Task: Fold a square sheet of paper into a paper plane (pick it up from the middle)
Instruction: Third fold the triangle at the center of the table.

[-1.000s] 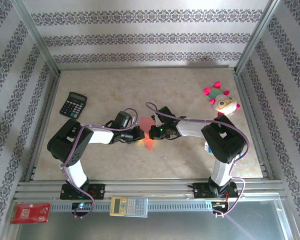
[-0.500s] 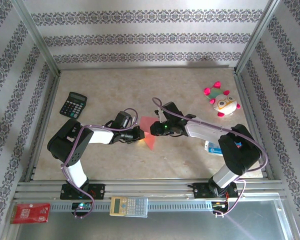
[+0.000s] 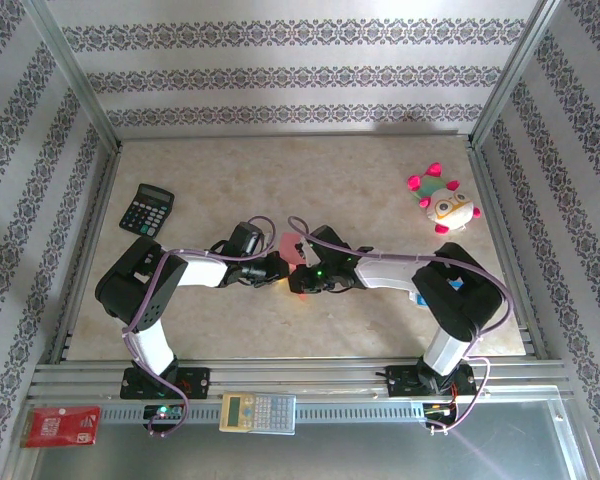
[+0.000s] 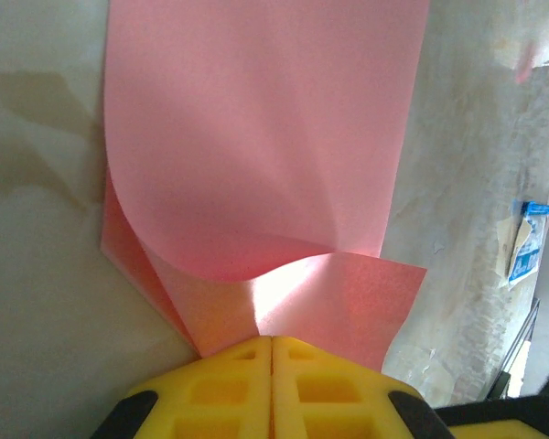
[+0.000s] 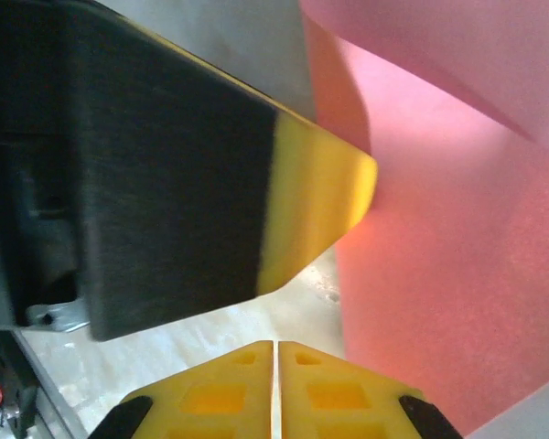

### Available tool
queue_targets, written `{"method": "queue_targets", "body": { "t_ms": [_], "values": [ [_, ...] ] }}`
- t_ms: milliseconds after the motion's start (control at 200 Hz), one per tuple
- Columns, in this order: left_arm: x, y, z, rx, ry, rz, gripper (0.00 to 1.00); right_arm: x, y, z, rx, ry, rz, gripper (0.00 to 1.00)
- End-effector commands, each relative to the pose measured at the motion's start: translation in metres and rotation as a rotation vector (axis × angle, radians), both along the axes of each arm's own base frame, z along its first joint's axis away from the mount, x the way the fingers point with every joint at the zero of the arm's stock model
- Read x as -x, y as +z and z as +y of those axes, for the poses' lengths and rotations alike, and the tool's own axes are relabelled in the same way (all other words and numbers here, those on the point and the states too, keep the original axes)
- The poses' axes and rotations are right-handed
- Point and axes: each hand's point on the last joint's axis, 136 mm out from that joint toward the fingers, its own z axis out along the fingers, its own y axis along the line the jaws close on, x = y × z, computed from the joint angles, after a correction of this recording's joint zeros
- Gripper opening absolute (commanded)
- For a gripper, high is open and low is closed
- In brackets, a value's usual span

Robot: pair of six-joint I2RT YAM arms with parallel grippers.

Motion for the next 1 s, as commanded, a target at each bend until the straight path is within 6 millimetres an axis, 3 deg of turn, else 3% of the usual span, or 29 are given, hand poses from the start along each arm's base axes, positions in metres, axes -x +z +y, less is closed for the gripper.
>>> {"method": "queue_targets", "body": {
  "t_ms": [0, 410, 719, 994],
  "values": [
    [0.017, -0.046, 0.027, -0.154, 0.026, 0.105, 0.1, 0.004, -0.012, -0.002, 0.005, 0.009, 0.02, 0.1],
    [0.011, -0.034, 0.021, -0.132, 0.016, 0.085, 0.1, 0.016, -0.045, -0.025, 0.064, -0.007, 0.073, 0.09],
    [-0.006, 0.028, -0.003, 0.024, 0.012, 0.006, 0.15, 0.024, -0.055, -0.035, 0.06, -0.034, 0.102, 0.07],
    [-0.003, 0.021, -0.016, 0.041, -0.009, 0.048, 0.08, 0.022, -0.058, -0.038, 0.064, -0.054, 0.107, 0.04]
  ]
}}
